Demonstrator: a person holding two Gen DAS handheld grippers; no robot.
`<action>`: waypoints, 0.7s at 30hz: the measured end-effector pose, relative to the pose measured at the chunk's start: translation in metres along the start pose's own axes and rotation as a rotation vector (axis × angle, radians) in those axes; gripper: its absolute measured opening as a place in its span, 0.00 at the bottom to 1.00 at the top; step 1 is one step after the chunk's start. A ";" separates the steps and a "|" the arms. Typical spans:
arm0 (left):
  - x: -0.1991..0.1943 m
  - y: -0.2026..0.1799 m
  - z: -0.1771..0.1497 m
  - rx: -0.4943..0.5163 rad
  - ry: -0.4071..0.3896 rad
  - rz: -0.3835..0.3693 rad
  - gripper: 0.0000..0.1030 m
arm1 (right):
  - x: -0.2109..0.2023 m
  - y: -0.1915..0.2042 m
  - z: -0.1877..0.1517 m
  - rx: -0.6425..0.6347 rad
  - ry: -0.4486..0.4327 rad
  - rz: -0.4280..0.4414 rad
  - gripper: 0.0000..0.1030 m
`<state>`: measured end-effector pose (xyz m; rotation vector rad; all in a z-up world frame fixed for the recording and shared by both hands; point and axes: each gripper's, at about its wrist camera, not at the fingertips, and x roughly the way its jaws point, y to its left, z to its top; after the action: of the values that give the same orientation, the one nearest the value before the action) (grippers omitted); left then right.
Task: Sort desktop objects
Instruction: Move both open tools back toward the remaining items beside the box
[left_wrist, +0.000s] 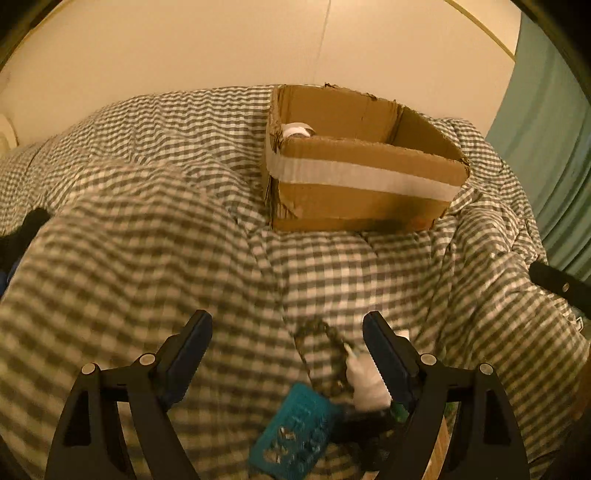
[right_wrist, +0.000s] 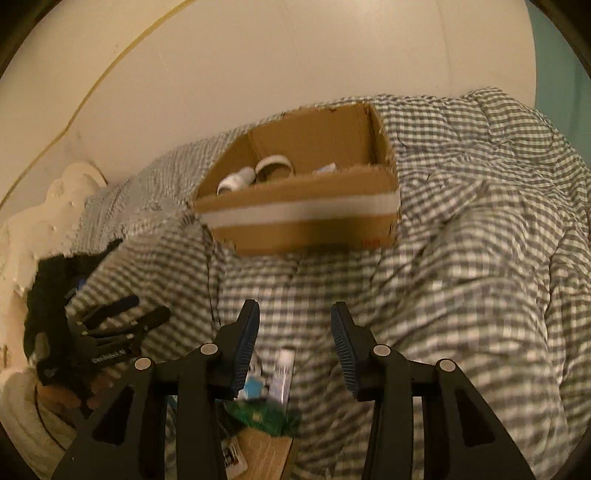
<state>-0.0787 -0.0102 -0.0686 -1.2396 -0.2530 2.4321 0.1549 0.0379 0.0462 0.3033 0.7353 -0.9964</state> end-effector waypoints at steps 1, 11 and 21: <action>-0.001 0.000 -0.006 -0.009 0.008 -0.006 0.84 | 0.001 0.003 -0.005 -0.004 0.007 -0.006 0.39; -0.020 0.016 -0.040 -0.105 0.044 0.028 0.84 | -0.007 0.032 -0.046 -0.050 0.016 -0.047 0.49; -0.004 0.012 -0.043 -0.066 0.062 0.069 0.91 | 0.018 0.011 -0.046 -0.006 0.087 -0.004 0.52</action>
<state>-0.0453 -0.0233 -0.0953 -1.3714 -0.2794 2.4566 0.1507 0.0578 -0.0005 0.3412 0.8181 -0.9895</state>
